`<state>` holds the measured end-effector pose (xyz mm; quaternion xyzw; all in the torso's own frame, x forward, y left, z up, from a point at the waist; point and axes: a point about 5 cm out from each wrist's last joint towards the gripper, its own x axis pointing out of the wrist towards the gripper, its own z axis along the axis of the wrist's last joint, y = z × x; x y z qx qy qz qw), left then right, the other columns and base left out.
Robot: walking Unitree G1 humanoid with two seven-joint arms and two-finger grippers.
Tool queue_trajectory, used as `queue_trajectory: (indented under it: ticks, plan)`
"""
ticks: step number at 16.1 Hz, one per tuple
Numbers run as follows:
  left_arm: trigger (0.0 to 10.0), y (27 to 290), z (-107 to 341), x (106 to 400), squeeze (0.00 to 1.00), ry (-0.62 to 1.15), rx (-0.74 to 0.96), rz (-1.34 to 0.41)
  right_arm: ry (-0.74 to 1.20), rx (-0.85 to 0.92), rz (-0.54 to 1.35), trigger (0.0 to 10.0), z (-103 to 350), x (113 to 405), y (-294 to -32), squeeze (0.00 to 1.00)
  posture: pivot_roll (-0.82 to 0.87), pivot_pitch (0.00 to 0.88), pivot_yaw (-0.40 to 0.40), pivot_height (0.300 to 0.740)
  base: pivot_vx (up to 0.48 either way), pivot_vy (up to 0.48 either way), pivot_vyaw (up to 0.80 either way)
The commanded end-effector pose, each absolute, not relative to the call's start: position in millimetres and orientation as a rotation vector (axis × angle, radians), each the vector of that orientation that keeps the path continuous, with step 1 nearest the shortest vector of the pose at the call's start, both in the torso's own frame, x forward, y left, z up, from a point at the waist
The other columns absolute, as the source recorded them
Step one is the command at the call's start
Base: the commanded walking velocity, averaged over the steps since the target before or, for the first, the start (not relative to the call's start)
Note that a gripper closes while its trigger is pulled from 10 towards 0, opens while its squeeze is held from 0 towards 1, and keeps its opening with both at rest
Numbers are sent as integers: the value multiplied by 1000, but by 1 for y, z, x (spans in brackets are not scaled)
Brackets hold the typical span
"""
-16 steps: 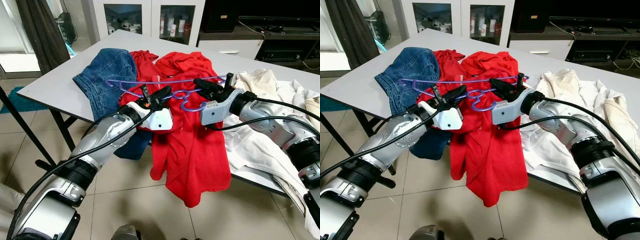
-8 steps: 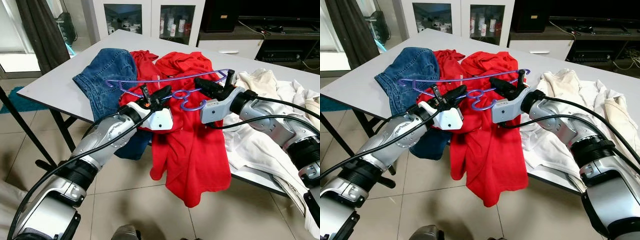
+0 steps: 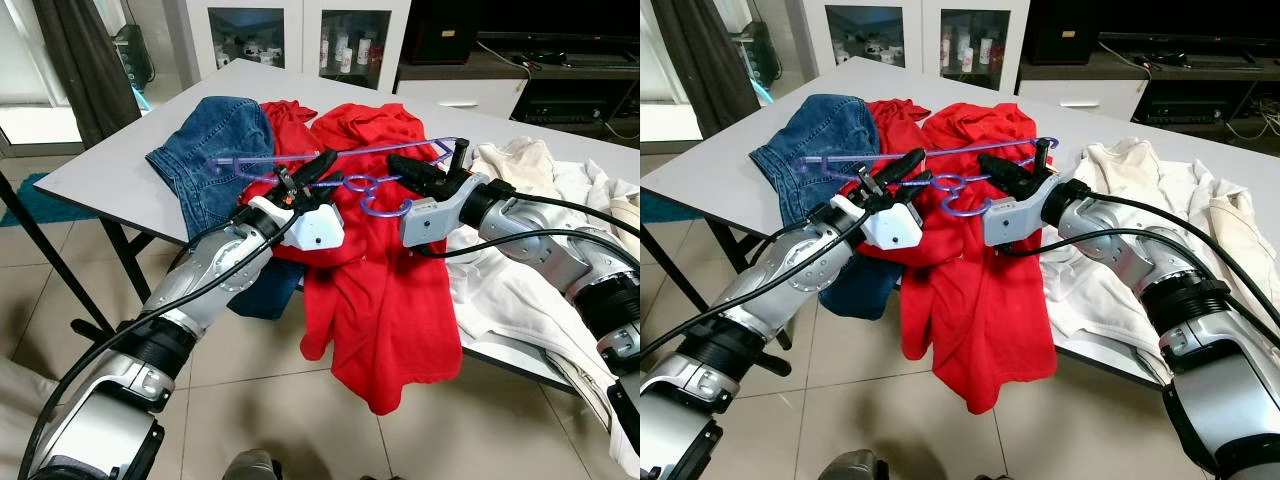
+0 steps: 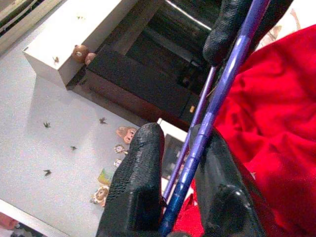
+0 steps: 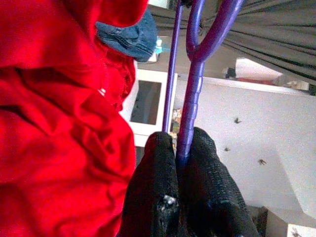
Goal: Hang hanger
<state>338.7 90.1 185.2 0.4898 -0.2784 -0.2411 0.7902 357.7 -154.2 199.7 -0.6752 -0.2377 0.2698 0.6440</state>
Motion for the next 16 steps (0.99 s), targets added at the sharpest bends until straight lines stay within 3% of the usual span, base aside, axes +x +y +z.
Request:
queue_trajectory:
  ticks: [1, 10, 11, 12, 13, 15, 16]
  plan:
    - [10000, 91, 201, 341, 0, -648, 1022, -480, -513, -1567, 615, 0, 201, 360, -160, 0, 228, 0, -12, 740, 0, 0, 0]
    - [10000, 89, 204, 332, 0, -776, 1138, -485, -386, -1585, 490, 0, 202, 372, -177, 0, 231, 0, -14, 740, 0, 0, 0]
    - [10000, 90, 206, 331, 561, -790, 1115, -480, -390, -1583, 492, 0, 202, 372, -176, 0, 231, 0, -14, 740, 0, 0, 0]
    - [10000, 91, 207, 330, 867, -794, 1104, -476, -391, -1582, 494, 0, 202, 372, -176, 0, 231, 0, -14, 740, 0, 0, 0]
    - [10000, 92, 206, 330, 1000, -787, 1090, -483, -392, -1581, 495, 0, 202, 372, -175, 0, 231, 0, -13, 740, 0, 0, 0]
    - [10000, 92, 206, 331, 1000, -789, 1110, -467, -393, -1582, 496, 0, 202, 372, -175, 0, 230, 0, -13, 740, 0, 0, 0]
    - [10000, 92, 205, 333, 918, -775, 1118, -451, -392, -1585, 497, 0, 201, 372, -176, 0, 230, 0, -13, 740, 0, 0, 0]
